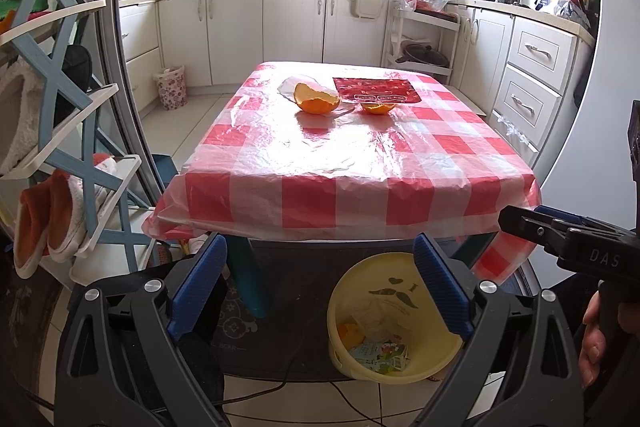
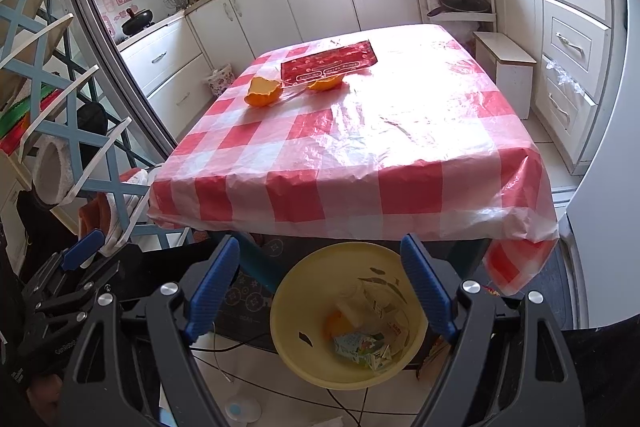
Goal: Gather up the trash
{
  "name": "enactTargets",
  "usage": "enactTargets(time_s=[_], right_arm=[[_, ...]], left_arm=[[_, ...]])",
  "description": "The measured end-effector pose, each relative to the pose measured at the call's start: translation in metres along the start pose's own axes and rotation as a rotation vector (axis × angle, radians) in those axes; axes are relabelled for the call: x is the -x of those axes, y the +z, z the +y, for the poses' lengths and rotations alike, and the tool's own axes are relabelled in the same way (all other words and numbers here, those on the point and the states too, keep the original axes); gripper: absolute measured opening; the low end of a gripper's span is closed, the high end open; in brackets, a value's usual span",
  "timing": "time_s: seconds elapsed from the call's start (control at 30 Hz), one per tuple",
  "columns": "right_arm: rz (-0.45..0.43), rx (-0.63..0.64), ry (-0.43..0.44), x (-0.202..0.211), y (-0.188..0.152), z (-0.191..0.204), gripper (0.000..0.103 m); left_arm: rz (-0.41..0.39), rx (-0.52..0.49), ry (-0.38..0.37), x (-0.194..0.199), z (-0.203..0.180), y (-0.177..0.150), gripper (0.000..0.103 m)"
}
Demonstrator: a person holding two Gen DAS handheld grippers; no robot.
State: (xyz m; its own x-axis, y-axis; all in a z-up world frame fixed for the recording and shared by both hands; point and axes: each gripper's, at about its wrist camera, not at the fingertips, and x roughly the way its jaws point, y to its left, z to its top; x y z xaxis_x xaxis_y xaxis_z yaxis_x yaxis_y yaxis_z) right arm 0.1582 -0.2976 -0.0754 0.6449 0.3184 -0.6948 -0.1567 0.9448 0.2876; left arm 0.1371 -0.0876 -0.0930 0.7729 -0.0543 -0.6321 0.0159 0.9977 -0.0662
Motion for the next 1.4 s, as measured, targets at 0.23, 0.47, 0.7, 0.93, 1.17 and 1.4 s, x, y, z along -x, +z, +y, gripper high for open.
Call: enactTargets(time_s=[0.23,0.47,0.7,0.93,1.17,1.4], right_arm=[[0.006,0.005,0.002,-0.0017,-0.0002,0.0017,0.08],[0.01,0.012,0.006,-0.0036,-0.0011,0.0034,0.08],[0.003,0.012,0.009,-0.002,-0.0012,0.0034,0.08],[0.002,0.012,0.011,-0.0017,-0.0016,0.0033,0.08],[0.006,0.02,0.015,-0.0026,-0.0011,0.0048,0.08],[0.004,0.02,0.016,-0.003,-0.001,0.006,0.08]], left_arm=[[0.0,0.0,0.001,0.0,-0.0003,-0.0002,0.091],[0.002,0.0,0.002,-0.0001,0.0018,0.0002,0.091],[0.002,0.0,0.004,0.001,0.0055,0.0009,0.091],[0.0,-0.001,0.005,0.001,0.0072,0.0009,0.091],[0.001,-0.002,0.005,0.0009,0.0054,0.0007,0.092],[0.004,-0.004,0.006,0.0007,0.0064,-0.0002,0.092]])
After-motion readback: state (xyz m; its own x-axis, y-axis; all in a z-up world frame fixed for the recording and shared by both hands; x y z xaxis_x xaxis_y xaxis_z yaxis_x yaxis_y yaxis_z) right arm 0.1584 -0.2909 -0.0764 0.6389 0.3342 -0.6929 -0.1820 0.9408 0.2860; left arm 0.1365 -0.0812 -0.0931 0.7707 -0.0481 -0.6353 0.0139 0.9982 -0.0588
